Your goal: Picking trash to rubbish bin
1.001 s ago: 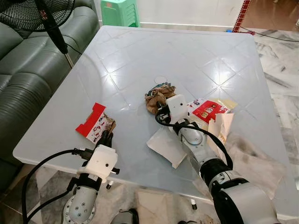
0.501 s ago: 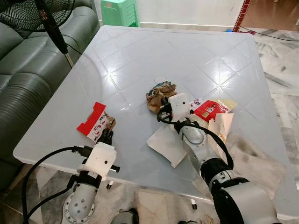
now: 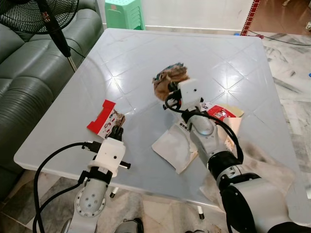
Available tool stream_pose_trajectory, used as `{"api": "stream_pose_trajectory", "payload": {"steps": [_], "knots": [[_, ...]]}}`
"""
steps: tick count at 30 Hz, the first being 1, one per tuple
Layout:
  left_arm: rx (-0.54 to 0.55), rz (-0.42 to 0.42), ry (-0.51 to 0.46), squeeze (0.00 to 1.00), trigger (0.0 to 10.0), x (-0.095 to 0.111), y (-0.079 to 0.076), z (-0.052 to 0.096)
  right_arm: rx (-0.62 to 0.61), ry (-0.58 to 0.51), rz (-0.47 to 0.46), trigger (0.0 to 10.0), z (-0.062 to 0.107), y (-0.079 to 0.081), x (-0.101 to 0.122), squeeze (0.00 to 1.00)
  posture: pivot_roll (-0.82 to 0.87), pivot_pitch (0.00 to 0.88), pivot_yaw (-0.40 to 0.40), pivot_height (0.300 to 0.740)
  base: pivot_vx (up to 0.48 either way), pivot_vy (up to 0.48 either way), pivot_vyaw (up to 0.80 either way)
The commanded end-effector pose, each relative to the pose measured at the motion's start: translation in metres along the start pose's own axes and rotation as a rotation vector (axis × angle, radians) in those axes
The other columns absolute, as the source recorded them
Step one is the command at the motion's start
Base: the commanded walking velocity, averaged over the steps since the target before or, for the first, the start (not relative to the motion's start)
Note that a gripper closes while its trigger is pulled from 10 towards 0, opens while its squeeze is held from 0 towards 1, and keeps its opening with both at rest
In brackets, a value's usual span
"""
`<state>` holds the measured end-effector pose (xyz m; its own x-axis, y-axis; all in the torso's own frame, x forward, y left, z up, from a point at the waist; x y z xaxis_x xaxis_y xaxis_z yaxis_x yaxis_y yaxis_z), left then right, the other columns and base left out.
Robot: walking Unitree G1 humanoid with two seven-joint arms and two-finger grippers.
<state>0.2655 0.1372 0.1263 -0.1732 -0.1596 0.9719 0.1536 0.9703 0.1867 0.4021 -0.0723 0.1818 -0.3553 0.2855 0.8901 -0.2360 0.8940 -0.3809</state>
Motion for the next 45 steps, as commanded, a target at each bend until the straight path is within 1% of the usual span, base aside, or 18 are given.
{"api": "stream_pose_trajectory", "payload": {"steps": [1, 2, 4, 5, 8, 10, 11, 14, 15, 19, 20, 21, 23, 30, 32, 40, 41, 45], "knots": [[0.019, -0.004, -0.007, 0.00, 0.0, -0.001, 0.004, -0.003, -0.047, -0.082, 0.025, 0.0, -0.006, -0.014, 0.018, 0.00, 0.08, 0.046, 0.006, 0.740, 0.000, 0.000, 0.00], [0.023, -0.004, -0.010, 0.00, 0.0, -0.001, 0.005, -0.006, -0.060, -0.097, 0.043, 0.0, -0.005, -0.019, 0.020, 0.00, 0.07, 0.039, 0.007, 0.740, 0.000, 0.000, 0.00], [0.041, 0.016, -0.009, 0.00, 0.0, -0.001, 0.006, -0.013, -0.105, -0.128, 0.088, 0.0, -0.001, -0.040, 0.025, 0.00, 0.05, 0.030, 0.010, 0.740, 0.000, 0.000, 0.00], [0.041, 0.016, -0.009, 0.00, 0.0, -0.001, 0.006, -0.013, -0.105, -0.128, 0.088, 0.0, -0.001, -0.040, 0.025, 0.00, 0.05, 0.030, 0.010, 0.740, 0.000, 0.000, 0.00], [0.066, 0.056, -0.015, 0.00, 0.0, 0.000, 0.009, -0.020, -0.146, -0.125, 0.105, 0.0, 0.007, -0.057, 0.023, 0.00, 0.03, 0.017, 0.018, 0.740, 0.000, 0.000, 0.00], [0.094, 0.111, -0.014, 0.00, 0.0, 0.003, 0.010, -0.026, -0.164, -0.120, 0.132, 0.0, 0.017, -0.068, 0.019, 0.00, 0.02, 0.012, 0.020, 0.740, 0.000, 0.000, 0.00], [0.103, 0.126, -0.013, 0.00, 0.0, 0.003, 0.011, -0.028, -0.165, -0.118, 0.142, 0.0, 0.020, -0.069, 0.018, 0.00, 0.01, 0.009, 0.023, 0.740, 0.000, 0.000, 0.00], [0.146, 0.244, -0.010, 0.00, 0.0, 0.006, 0.014, -0.036, -0.178, -0.101, 0.168, 0.0, 0.035, -0.076, 0.013, 0.00, -0.01, 0.003, 0.028, 0.740, 0.000, 0.000, 0.00], [0.161, 0.280, -0.013, 0.00, 0.0, 0.007, 0.015, -0.039, -0.181, -0.094, 0.169, 0.0, 0.040, -0.078, 0.011, 0.00, -0.01, 0.002, 0.030, 0.740, 0.000, 0.000, 0.00], [0.184, 0.350, -0.028, 0.00, 0.0, 0.012, 0.019, -0.045, -0.196, -0.061, 0.157, 0.0, 0.053, -0.079, 0.006, 0.00, -0.02, 0.000, 0.037, 0.740, 0.000, 0.000, 0.00], [0.190, 0.380, -0.039, 0.00, 0.0, 0.014, 0.020, -0.048, -0.203, -0.044, 0.156, 0.0, 0.061, -0.079, 0.005, 0.00, -0.03, 0.000, 0.043, 0.740, 0.000, 0.000, -0.74], [0.190, 0.380, -0.039, 0.00, 0.0, 0.014, 0.020, -0.048, -0.203, -0.044, 0.156, 0.0, 0.061, -0.079, 0.005, 0.00, -0.03, 0.000, 0.043, 0.740, 0.000, 0.000, -0.74], [0.180, 0.400, -0.043, 0.00, 0.0, 0.016, 0.020, -0.051, -0.234, -0.022, 0.151, 0.0, 0.069, -0.083, 0.004, 0.00, -0.04, 0.000, 0.050, 0.740, 0.000, 0.000, -0.79], [0.178, 0.425, -0.042, 0.00, 0.0, 0.017, 0.025, -0.052, -0.258, 0.027, 0.138, 0.0, 0.086, -0.088, 0.002, 0.00, -0.04, 0.002, 0.062, 0.740, 0.000, 0.000, -0.79], [0.177, 0.429, -0.041, 0.00, 0.0, 0.018, 0.026, -0.053, -0.262, 0.028, 0.133, 0.0, 0.087, -0.089, 0.003, 0.00, -0.04, 0.003, 0.062, 0.740, 0.000, 0.000, -0.79], [0.174, 0.444, -0.063, 0.00, 0.2, 0.024, 0.026, -0.057, -0.244, 0.039, 0.133, 0.0, 0.086, -0.085, 0.009, 0.00, -0.04, 0.010, 0.060, 0.740, 0.000, 0.000, 0.00], [0.187, 0.444, -0.073, 0.00, 0.0, 0.026, 0.028, -0.057, -0.238, 0.044, 0.129, 0.0, 0.086, -0.084, 0.008, 0.00, -0.04, 0.016, 0.057, 0.740, 0.000, 0.000, 0.00], [0.200, 0.461, -0.067, 0.00, 0.0, 0.025, 0.032, -0.055, -0.230, 0.052, 0.119, 0.0, 0.087, -0.082, 0.009, 0.00, -0.03, 0.021, 0.058, 0.740, 0.000, 0.000, 0.00]]}}
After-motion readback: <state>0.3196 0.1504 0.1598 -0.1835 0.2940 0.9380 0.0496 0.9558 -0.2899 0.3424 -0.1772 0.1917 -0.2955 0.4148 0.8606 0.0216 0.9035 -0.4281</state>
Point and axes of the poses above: a point about 5 cm out from each wrist's last joint towards the gripper, its own z axis pointing back from the gripper into the wrist, its own x axis along the axis of the wrist's last joint, y = z × x, the point moved 2 cm from there along -z, pointing out of the wrist towards the gripper, and after that the axes turned 14 degrees about z, right-handed, at the moved point
